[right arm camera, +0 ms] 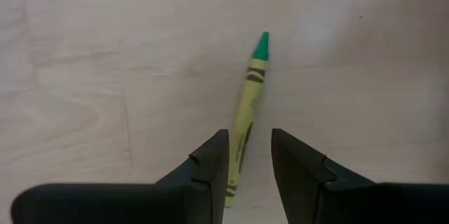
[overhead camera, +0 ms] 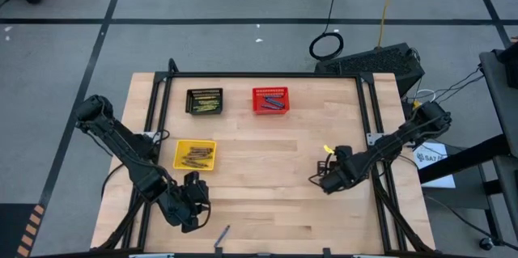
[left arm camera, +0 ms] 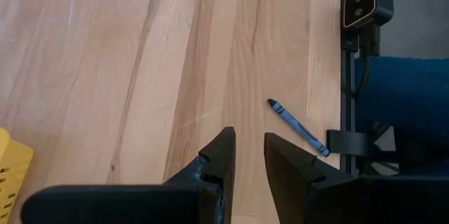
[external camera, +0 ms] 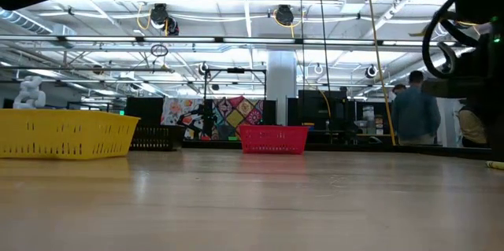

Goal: Sort crayons
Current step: Put the green crayon into the black basket

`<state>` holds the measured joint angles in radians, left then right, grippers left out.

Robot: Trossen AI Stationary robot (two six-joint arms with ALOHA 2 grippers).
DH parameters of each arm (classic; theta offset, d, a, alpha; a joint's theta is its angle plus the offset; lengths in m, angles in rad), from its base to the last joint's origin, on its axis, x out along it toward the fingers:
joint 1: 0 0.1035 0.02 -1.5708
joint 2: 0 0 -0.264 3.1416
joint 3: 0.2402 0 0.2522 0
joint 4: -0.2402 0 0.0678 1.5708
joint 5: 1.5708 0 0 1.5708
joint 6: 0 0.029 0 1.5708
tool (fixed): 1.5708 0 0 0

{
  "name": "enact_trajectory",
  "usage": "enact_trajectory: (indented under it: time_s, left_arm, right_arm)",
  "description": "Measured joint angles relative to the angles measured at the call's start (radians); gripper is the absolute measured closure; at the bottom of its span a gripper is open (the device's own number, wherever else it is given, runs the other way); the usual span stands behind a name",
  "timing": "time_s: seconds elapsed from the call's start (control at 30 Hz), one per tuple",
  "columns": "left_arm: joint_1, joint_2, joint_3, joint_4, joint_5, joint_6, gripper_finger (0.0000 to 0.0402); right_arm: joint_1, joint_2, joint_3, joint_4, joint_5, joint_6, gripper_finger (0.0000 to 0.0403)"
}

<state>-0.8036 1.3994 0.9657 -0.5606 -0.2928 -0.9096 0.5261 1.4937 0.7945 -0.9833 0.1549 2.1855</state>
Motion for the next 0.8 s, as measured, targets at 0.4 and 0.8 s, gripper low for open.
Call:
enact_trajectory:
  time_s: [0.4,0.8]
  left_arm:
    - [0.0,0.0,0.0,0.0,-0.037,0.01,0.0322]
    - [0.0,0.0,0.0,0.0,-0.078,0.035,0.0322]
  right_arm:
    - [-0.001,-0.006,-0.128,0.173,-0.033,-0.038,0.0313]
    - [-0.001,-0.002,-0.143,0.185,-0.035,-0.119,0.0394]
